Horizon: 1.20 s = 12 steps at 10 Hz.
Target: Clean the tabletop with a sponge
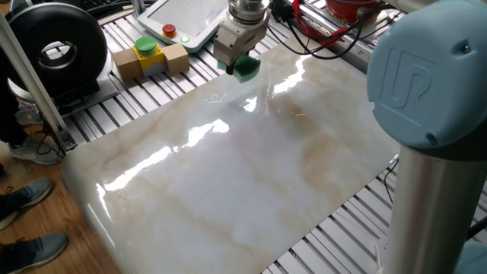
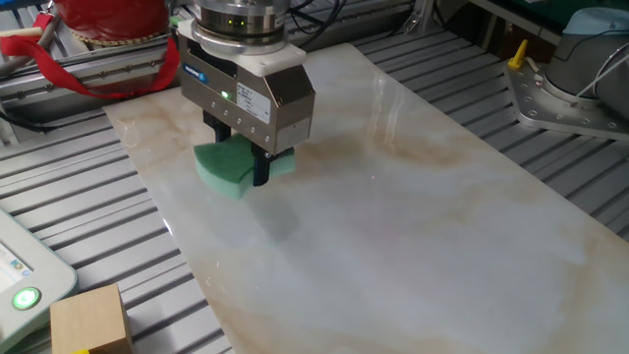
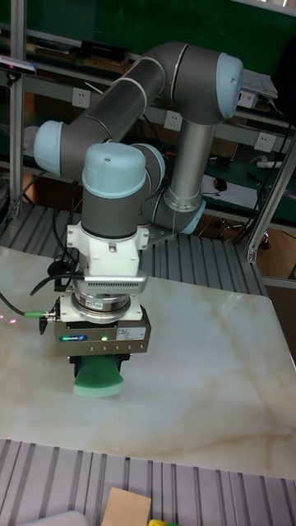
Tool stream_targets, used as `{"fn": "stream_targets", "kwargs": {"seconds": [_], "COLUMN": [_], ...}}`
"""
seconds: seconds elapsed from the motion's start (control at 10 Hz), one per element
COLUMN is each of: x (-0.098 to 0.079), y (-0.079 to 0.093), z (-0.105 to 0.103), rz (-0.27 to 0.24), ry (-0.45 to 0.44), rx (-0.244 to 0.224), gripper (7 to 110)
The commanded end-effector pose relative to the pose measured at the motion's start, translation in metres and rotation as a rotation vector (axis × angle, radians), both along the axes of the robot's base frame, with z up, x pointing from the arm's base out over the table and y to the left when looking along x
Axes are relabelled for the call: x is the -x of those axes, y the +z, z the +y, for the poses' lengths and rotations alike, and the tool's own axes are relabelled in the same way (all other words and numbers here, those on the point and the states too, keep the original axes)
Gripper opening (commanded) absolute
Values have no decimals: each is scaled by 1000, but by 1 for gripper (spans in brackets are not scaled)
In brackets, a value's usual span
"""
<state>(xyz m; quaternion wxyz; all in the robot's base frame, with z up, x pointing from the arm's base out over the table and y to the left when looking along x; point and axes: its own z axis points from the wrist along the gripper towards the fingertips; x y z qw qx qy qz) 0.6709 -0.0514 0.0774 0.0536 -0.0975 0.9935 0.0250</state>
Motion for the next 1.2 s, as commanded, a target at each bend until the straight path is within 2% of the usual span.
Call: {"fn": "stream_targets", "kwargs": {"seconds": [0.0, 0.2, 0.3, 0.5, 0.6, 0.7, 0.8, 1.0, 1.1], "x": [1, 8, 9, 11, 13, 16, 19, 27, 27], "y": [1, 3, 3, 6, 9, 10, 10, 13, 13], "z": [3, 15, 10, 13, 6, 3, 5, 2, 5], "rz": [4, 27, 28, 45, 55, 69, 80, 107, 103], "ry": [4, 0, 15, 30, 23, 37, 65, 94, 115], "rx": [-3, -52, -33, -21, 28, 48, 47, 84, 73], "gripper": [7, 7, 7, 7, 7, 7, 7, 7, 7]}}
